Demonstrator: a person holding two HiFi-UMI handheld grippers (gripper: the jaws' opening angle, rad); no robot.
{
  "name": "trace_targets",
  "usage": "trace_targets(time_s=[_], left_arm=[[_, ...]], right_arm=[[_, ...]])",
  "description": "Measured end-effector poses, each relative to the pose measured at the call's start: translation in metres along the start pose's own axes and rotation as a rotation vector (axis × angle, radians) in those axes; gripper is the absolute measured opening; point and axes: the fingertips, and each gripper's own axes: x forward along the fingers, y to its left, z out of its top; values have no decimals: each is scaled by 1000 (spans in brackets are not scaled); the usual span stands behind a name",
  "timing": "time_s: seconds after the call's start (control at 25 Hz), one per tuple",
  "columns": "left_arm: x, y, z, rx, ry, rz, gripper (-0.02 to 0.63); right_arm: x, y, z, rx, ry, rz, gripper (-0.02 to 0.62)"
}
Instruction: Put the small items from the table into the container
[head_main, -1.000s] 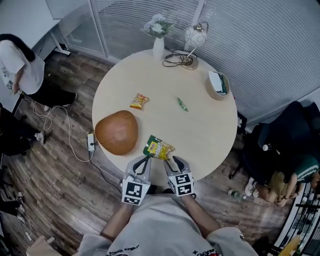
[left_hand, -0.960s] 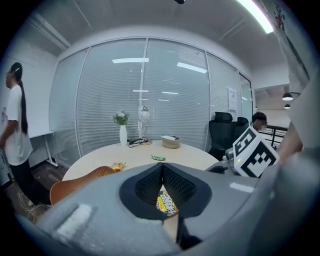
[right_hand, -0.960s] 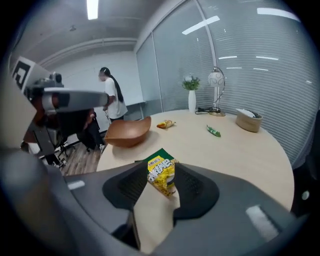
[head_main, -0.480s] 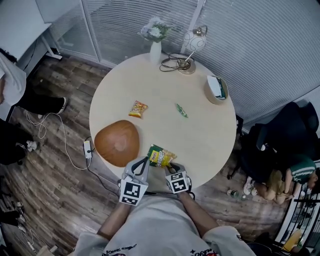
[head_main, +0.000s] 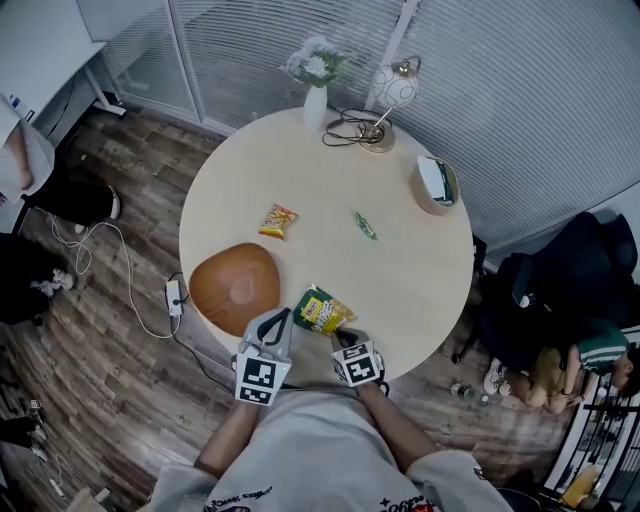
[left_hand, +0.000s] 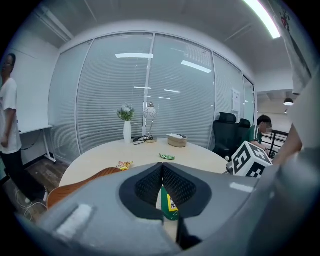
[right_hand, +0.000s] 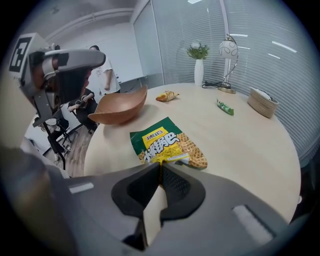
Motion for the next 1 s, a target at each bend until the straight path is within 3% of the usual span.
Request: trace_targets(time_s=[0.16, 0.32, 0.56, 0.76, 1.0], left_arm=[[-3, 9, 2, -12, -7, 36, -2], [-13, 28, 1, -34, -18, 88, -2], [-52, 72, -11, -54, -12, 206, -2], [-78, 93, -19, -79, -9, 286, -3], [-103, 104, -31, -107, -2, 347, -2]], right_arm=[[-17, -21, 35, 13, -96, -36, 12], [-36, -27, 99, -41, -210, -43, 12], [-22, 42, 183, -182, -305, 81, 12], [19, 104, 197, -277, -222, 204, 12], [63, 143, 172, -360, -27, 275, 12]])
